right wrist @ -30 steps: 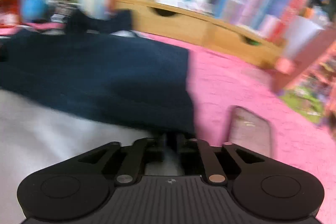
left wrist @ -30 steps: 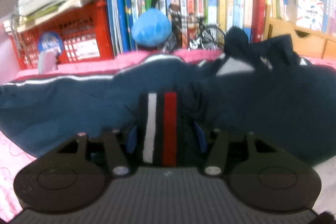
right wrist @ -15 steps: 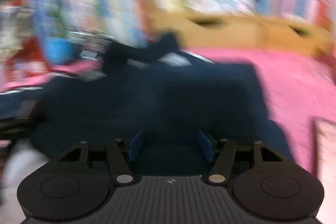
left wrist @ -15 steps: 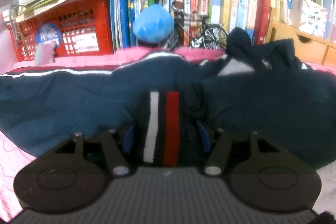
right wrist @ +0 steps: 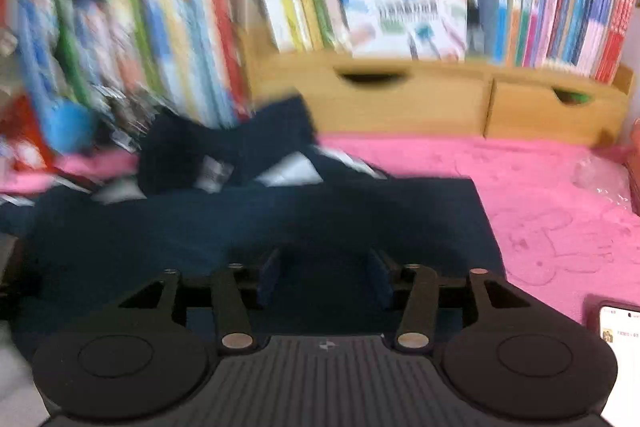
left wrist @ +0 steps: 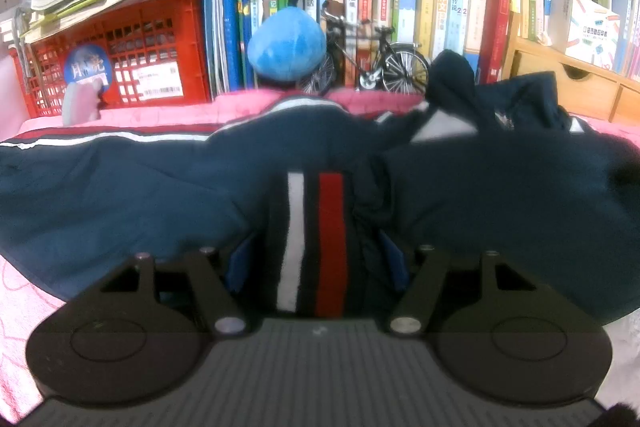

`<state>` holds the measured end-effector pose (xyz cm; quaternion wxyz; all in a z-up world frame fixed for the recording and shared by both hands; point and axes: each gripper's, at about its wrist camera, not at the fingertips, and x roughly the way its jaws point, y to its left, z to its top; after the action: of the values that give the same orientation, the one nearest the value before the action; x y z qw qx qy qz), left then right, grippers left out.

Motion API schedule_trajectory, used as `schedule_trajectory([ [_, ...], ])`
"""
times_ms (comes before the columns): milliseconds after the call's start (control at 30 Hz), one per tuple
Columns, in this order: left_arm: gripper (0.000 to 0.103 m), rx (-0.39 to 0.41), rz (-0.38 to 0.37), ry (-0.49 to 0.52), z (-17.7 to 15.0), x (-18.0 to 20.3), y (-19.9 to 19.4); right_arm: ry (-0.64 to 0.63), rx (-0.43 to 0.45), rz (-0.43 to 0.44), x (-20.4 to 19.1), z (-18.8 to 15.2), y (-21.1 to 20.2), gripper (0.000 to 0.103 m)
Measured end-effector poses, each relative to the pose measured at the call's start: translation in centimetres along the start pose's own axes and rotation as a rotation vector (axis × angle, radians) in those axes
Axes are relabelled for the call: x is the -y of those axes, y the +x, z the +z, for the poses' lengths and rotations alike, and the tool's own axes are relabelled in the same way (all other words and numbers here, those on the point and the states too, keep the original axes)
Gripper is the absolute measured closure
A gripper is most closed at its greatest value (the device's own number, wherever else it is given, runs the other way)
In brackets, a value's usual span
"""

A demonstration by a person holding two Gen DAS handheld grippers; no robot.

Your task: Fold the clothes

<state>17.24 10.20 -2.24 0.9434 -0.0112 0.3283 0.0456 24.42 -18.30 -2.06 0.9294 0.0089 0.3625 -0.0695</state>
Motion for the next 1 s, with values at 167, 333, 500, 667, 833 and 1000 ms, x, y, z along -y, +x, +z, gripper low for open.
schedule_trajectory([
  [167,0.037,0.0,-0.001,-0.004,0.0,0.0,0.0,-0.107,0.046,-0.181,-2.7,0.5,-0.9,0.038],
  [333,0.036,0.0,-0.001,-0.004,0.0,0.0,0.0,-0.123,0.058,0.148,-6.1,-1.1,-5.8,0.036],
  [500,0.036,0.036,-0.124,-0.082,-0.2,-1.9,-1.2,-0.23,0.052,0.242,-10.3,-4.6,-7.4,0.03],
  [667,0.021,0.143,-0.283,-0.313,0.1,-9.0,-5.8,-0.264,0.111,0.19,-11.1,-5.7,-7.7,0.021],
  [833,0.021,0.198,0.078,-0.464,1.1,-17.9,-5.8,-0.251,0.104,0.185,-10.8,-6.0,-7.6,0.017],
  [1000,0.021,0.137,0.418,-0.552,1.5,-24.5,-1.7,-0.257,0.107,0.171,-10.9,-6.0,-7.6,0.016],
])
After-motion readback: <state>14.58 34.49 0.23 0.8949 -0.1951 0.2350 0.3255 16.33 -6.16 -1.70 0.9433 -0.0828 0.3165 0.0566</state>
